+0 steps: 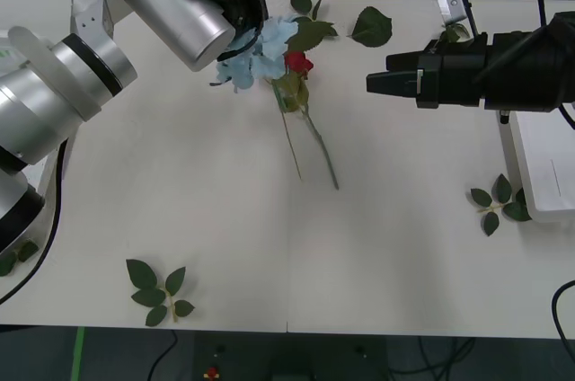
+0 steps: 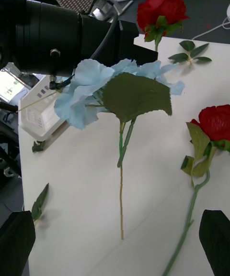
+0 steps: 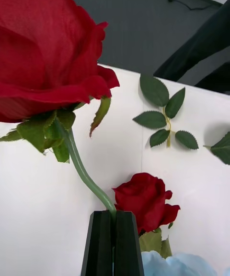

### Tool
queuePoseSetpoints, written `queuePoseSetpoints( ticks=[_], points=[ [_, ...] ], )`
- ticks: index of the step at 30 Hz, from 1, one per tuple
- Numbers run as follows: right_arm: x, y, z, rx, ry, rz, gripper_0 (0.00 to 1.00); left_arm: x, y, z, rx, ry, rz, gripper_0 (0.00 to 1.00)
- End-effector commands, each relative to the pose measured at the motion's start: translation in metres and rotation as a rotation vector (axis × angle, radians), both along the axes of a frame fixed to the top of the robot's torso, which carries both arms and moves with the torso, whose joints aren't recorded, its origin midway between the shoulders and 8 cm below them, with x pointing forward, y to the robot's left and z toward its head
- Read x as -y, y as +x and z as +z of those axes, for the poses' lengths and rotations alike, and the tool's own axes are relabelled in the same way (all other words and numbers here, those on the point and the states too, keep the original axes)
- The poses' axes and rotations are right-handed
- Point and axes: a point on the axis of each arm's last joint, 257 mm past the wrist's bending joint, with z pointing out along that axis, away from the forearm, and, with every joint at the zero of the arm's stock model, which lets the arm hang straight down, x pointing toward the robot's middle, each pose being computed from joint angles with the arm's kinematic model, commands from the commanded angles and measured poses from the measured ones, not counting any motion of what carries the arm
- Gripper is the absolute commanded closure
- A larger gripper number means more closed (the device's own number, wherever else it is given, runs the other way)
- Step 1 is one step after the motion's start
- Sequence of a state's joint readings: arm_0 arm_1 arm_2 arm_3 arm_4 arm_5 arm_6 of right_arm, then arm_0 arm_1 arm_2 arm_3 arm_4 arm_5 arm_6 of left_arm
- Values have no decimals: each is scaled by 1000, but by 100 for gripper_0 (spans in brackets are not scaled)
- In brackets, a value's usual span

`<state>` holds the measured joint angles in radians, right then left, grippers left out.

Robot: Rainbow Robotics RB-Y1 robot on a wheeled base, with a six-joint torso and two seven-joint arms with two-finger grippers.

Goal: Place the red flowers into the right box and the blue flowers into the left box. If a person shows an open palm, hand one flower to the person first, then continue sorting.

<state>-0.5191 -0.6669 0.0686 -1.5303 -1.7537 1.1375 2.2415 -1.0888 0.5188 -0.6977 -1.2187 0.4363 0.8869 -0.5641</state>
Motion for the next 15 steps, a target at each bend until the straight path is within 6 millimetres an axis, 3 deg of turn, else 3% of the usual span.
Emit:
queuePoseSetpoints(
  ticks=[1, 10, 15],
  points=[
    [2, -8, 14, 83, -1, 31, 0, -14, 12, 68, 133, 128, -51, 100],
    [-5, -14, 16, 75, 23, 55, 0, -15, 22, 125, 254, 64, -65, 100],
    [-5, -16, 16, 75, 30, 59, 0, -31, 26, 153, 290, 40, -41, 100]
  ],
)
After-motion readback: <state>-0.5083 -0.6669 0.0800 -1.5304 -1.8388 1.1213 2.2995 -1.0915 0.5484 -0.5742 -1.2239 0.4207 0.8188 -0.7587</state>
